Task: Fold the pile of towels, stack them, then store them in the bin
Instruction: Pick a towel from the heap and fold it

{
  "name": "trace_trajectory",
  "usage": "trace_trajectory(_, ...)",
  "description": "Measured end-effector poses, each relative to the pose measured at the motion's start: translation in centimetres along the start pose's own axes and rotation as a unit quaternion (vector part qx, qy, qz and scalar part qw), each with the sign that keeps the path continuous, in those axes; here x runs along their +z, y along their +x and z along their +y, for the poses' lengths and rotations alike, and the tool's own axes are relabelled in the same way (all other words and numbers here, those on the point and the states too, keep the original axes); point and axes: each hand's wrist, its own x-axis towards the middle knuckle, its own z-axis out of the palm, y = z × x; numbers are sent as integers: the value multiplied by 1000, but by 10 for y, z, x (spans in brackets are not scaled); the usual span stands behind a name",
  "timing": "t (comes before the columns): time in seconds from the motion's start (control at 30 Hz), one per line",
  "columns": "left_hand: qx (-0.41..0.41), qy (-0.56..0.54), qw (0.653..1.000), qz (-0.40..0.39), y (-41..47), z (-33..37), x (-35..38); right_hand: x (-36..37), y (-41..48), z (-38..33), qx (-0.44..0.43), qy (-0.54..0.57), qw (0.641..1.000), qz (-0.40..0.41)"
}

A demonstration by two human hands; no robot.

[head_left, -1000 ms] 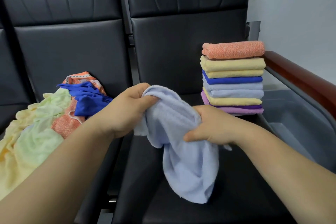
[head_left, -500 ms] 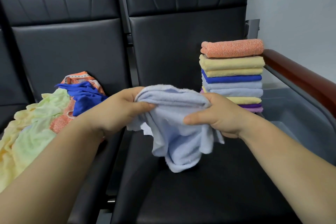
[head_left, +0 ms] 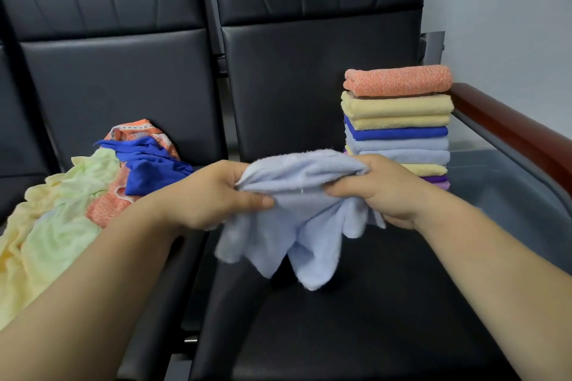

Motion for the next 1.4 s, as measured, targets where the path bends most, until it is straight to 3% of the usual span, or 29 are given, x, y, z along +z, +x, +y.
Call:
trace_trajectory(0.07,22,-64,997,29,-1,6,0,2,2,2,-14,39,998,-39)
trace_trajectory(0.13,36,-166,984,49,-3,14,5,5,3,4,3,8,998,-65)
trace_trajectory(0.2,32,-302,951,51,-4,23,11,6,2,6,32,-101,993,-59)
trace_trajectory(0.27,44,-336,940,38,-4,28,15,10,2,6,56,-227,972,-38)
trace_trajectory(0.33,60,-229,971,25,-2,26,18,13,5,7,59,-293,954,-9)
trace_trajectory(0.4,49,14,999,8,1,18,16,12,8,7,59,-325,944,17)
trace_trajectory(0.47,-4,175,984,-24,1,11,14,7,7,5,45,-292,955,30)
trace_trajectory(0.5,-22,179,983,-20,1,8,11,4,4,4,35,-240,970,29)
trace_trajectory(0.6,-26,31,999,30,0,4,3,0,0,1,17,-51,998,11)
trace_trajectory(0.67,-8,-113,992,54,-2,9,4,2,2,4,20,-12,999,-34)
trace_trajectory(0.73,8,-233,970,64,-2,15,7,6,3,6,41,-47,996,-67)
trace_trajectory(0.87,16,-334,940,66,0,24,18,13,3,6,69,-225,971,-44)
trace_trajectory(0.93,24,-250,967,40,2,20,22,15,4,6,80,-278,957,-3)
trace_trajectory(1.0,21,24,999,16,4,12,22,12,5,6,72,-289,954,30)
trace_trajectory(1.07,-26,193,981,-20,5,4,20,6,3,4,52,-237,969,39)
trace_trajectory(1.1,-50,191,980,-26,5,2,18,3,2,2,44,-188,980,38)
trace_trajectory(1.23,-41,-30,998,26,2,1,4,5,3,5,30,-47,998,-4)
trace_trajectory(1.33,-12,-225,972,67,-2,13,8,12,2,3,32,-70,996,-55)
trace_trajectory(1.4,6,-290,955,70,-2,19,14,13,2,6,40,-155,986,-54)
